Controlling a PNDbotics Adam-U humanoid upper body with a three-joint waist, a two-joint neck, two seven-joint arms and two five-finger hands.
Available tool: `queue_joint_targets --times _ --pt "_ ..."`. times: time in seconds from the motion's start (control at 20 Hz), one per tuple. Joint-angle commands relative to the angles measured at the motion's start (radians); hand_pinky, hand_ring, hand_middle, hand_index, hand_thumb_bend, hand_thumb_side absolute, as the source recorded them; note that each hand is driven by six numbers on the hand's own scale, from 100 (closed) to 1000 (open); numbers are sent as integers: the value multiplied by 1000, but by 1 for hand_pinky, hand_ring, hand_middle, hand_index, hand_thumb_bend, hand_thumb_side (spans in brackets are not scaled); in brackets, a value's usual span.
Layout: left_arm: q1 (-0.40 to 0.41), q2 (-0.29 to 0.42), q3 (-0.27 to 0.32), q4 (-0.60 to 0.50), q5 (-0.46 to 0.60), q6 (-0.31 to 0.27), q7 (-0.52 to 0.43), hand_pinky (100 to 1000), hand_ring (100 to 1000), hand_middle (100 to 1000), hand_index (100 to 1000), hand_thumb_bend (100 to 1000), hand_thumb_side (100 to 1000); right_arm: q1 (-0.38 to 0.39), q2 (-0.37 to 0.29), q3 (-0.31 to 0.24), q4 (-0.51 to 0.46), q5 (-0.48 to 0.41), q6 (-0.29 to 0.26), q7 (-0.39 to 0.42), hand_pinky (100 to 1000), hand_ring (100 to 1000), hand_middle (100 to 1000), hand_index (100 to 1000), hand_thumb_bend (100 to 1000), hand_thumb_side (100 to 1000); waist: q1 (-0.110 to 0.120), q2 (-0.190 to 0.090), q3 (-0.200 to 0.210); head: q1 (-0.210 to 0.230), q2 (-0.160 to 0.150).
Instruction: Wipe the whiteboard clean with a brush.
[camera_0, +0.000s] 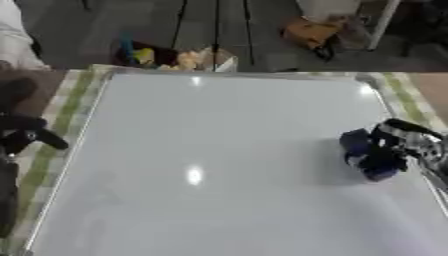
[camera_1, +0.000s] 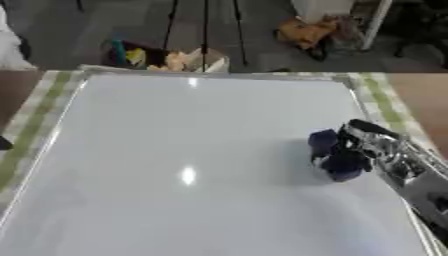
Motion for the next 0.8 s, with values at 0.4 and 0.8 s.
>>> queue_joint_targets --times 0.4,0.8 --pt "-8 10 -8 -18 -5 -1 -5 463 925 810 625 100 982 -50 -15 18 63 37 131 126 190 385 363 183 100 296 0 -13 3 -3 -9" --pt "-8 7 -9 -18 -3 0 -7 464 926 811 625 100 982 -76 5 36 -131 63 87 113 171 364 340 175 100 311 -1 -14 6 -8 -6"
